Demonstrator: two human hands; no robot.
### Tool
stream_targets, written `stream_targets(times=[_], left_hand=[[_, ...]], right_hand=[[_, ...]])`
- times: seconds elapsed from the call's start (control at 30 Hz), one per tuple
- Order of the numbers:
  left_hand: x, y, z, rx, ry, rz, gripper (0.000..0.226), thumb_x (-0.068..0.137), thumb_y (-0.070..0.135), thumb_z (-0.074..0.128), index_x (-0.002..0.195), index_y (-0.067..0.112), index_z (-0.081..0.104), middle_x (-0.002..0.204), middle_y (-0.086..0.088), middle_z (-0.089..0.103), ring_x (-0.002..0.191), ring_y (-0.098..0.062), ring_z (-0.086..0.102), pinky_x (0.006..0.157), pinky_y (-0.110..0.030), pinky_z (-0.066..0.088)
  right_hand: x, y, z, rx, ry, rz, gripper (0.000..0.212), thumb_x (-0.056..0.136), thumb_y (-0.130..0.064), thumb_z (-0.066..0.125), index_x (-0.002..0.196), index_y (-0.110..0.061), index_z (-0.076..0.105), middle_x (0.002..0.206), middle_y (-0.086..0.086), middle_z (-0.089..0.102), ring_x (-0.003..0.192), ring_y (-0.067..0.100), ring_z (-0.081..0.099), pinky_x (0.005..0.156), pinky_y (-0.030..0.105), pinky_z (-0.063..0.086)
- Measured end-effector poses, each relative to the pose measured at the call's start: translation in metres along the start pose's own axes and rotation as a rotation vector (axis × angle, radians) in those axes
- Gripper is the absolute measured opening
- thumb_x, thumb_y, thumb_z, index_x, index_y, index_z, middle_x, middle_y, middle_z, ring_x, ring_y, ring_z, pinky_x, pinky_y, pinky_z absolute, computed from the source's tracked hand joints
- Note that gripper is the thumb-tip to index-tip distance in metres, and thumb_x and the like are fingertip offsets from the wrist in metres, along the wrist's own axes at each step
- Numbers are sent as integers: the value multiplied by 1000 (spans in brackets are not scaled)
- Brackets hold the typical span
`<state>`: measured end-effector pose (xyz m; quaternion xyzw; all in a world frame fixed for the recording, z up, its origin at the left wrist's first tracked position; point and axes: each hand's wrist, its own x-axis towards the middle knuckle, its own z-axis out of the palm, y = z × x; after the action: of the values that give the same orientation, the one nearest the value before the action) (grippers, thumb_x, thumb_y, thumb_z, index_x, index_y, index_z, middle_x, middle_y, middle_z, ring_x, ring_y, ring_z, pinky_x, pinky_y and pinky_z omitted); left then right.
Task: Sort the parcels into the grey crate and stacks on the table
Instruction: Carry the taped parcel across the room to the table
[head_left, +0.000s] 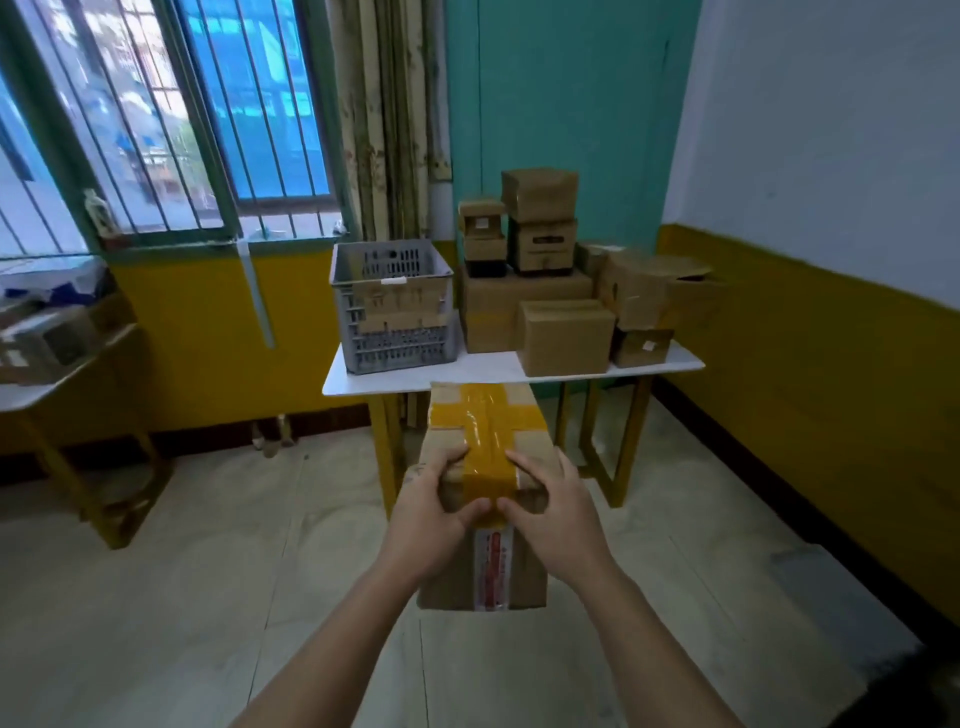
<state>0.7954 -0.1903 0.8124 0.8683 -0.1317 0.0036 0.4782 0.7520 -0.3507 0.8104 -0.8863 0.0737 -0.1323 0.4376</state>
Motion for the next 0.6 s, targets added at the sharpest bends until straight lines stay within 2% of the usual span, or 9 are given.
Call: stream_targets(times=[0.07, 0.2, 0.33, 0.5, 0.6], left_hand=[[31, 6, 12, 5, -4, -1, 63, 85, 34, 76, 137, 44, 42, 141, 2, 48, 121, -14, 50, 96, -31, 47], [88, 15, 35, -14, 16, 10, 65, 86, 31, 76, 140, 40, 42, 138, 1, 45, 113, -7, 44, 81, -14, 39], [129, 15, 43, -34, 40, 0, 66, 85, 30, 77, 140, 39, 42, 140, 1, 45, 115, -8, 42, 91, -23, 39], [182, 9, 48, -44, 55, -16, 67, 84, 32, 78, 140, 41, 43, 137, 1, 47, 115, -12, 46, 89, -23, 42], [214, -2, 51, -49, 53, -20, 68, 83, 33, 79, 140, 42, 43, 137, 2, 48, 115, -9, 46, 81, -15, 40]], right_hand=[[32, 13, -8, 0, 5, 5, 58, 88, -40, 71, 140, -45, 47, 158, -1, 28, 142, 23, 35, 113, 46, 40], [93, 31, -23, -9, -1, -7, 59, 87, -39, 73, 140, -45, 49, 158, -2, 28, 142, 22, 35, 113, 44, 39], [137, 38, -26, 7, -23, -22, 59, 86, -39, 73, 140, -46, 48, 159, -2, 27, 143, 22, 32, 114, 47, 37], [190, 43, -22, 32, -33, -40, 59, 86, -38, 74, 139, -43, 48, 157, -3, 29, 143, 21, 32, 114, 44, 37], [220, 45, -17, 33, -43, -36, 60, 86, -37, 74, 140, -39, 48, 157, -4, 29, 143, 21, 32, 114, 43, 37]])
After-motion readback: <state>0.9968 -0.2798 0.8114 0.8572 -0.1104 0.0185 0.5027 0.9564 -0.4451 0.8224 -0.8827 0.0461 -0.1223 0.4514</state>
